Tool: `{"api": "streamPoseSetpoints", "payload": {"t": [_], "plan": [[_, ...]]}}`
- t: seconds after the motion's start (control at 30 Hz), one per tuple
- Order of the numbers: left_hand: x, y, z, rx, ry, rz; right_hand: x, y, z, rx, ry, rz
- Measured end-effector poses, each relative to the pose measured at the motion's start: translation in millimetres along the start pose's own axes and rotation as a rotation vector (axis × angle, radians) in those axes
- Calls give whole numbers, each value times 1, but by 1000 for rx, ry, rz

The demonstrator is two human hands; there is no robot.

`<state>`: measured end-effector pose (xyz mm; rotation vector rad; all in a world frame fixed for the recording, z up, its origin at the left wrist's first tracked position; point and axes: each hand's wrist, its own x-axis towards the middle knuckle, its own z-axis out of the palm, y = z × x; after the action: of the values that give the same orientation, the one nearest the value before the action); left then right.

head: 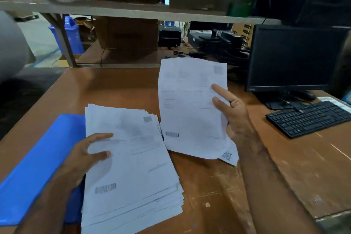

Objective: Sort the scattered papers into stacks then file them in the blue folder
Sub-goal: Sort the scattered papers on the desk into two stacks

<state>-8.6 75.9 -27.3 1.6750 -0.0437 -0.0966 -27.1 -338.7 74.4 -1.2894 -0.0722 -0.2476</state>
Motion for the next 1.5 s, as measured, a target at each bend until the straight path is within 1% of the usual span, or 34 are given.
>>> {"api": "streamPoseSetpoints", "payload": {"t": [0.03,0.1,0.13,0.17,0.23,0.27,0.33,0.43,0.6,0.7,0.73,0.8,0.83,0.97,1.03,1.23,1.37,1.43,1.5], "plan": [[0,-1,2,21,16,18,-2,2,3,80,-10,7],[-2,-3,4,85,61,67,-3,17,9,126,-36,66],[-4,-3,6,118,81,97,-3,30,13,65,-66,113],[-6,-3,7,146,99,125,-3,43,17,-87,-112,149],[-6,-2,8,153,117,153,-1,73,22,-547,-213,149],[-6,-3,8,143,119,156,-1,87,24,-702,-260,143],[-9,-4,9,169,137,179,-2,103,26,-805,-293,126],[-16,3,15,256,191,198,-2,113,30,-908,-365,16],[-18,8,14,265,143,197,6,116,53,-1030,-463,-95],[-19,6,14,289,145,203,-1,117,79,-1219,-486,-170],[-19,3,13,306,140,222,-7,117,88,-1319,-473,-222],[-15,-5,9,347,142,258,-13,118,98,-1507,-395,-314],[-13,-8,9,352,143,258,-13,120,95,-1548,-340,-293],[-9,-11,9,324,117,234,-14,131,48,-1651,-137,6],[-9,-10,9,317,121,237,-21,136,28,-1659,-87,98],[-13,-6,12,282,144,219,-35,137,27,-1679,-63,115],[-15,-4,12,210,152,173,-39,139,22,-1664,-56,79],[-15,-4,12,203,160,164,-39,139,20,-1602,-26,15],[-16,-4,13,204,172,158,-39,136,17,-1524,39,-71]]}}
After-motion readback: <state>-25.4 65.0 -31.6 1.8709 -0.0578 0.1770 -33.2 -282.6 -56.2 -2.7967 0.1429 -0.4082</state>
